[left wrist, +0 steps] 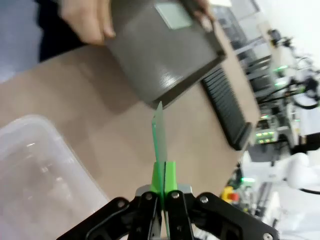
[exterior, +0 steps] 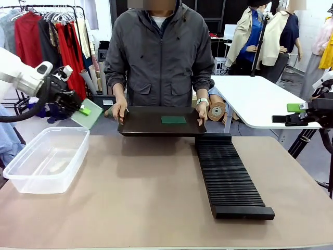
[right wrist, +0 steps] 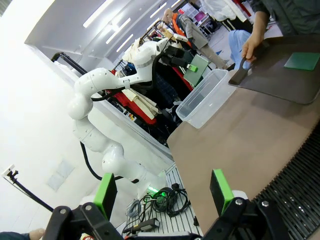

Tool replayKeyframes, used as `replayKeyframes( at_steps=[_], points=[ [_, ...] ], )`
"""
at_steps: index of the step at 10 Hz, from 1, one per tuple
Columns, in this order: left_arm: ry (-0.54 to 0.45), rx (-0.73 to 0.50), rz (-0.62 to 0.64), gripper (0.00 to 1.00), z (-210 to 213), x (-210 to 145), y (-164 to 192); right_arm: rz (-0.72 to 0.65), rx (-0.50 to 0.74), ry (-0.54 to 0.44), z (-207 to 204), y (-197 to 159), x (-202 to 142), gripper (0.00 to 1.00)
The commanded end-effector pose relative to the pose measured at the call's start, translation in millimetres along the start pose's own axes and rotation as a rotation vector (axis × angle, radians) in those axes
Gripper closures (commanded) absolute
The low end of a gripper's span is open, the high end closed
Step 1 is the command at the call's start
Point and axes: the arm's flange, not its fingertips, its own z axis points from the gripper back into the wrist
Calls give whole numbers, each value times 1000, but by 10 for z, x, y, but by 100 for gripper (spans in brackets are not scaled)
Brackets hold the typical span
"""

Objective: Sort PCBs into racks and boxes based on the side picked up.
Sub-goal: If the short side of the Blank PCB is picked up, insert it into the PCB Rack ; if the long side is picked up, place it in the Organizing box.

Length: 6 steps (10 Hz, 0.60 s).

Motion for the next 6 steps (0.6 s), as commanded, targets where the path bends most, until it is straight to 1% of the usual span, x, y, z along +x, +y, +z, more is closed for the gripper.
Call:
replayKeyframes(
  at_steps=[1,3,4,5,6],
  points=[
    [38,168,-11,100,198,-60,-55,9,7,1,-1,12,10,0],
    [33,281,4,100,367,-168,-29,9,7,1,-1,12,10,0],
    [32,378,34,100,428,-259,-9,9,7,1,-1,12,10,0],
    [38,470,53,100,446,-381,11,9,7,1,-1,12,10,0],
    [51,513,64,100,418,-460,56,9,7,1,-1,12,10,0]
  ],
)
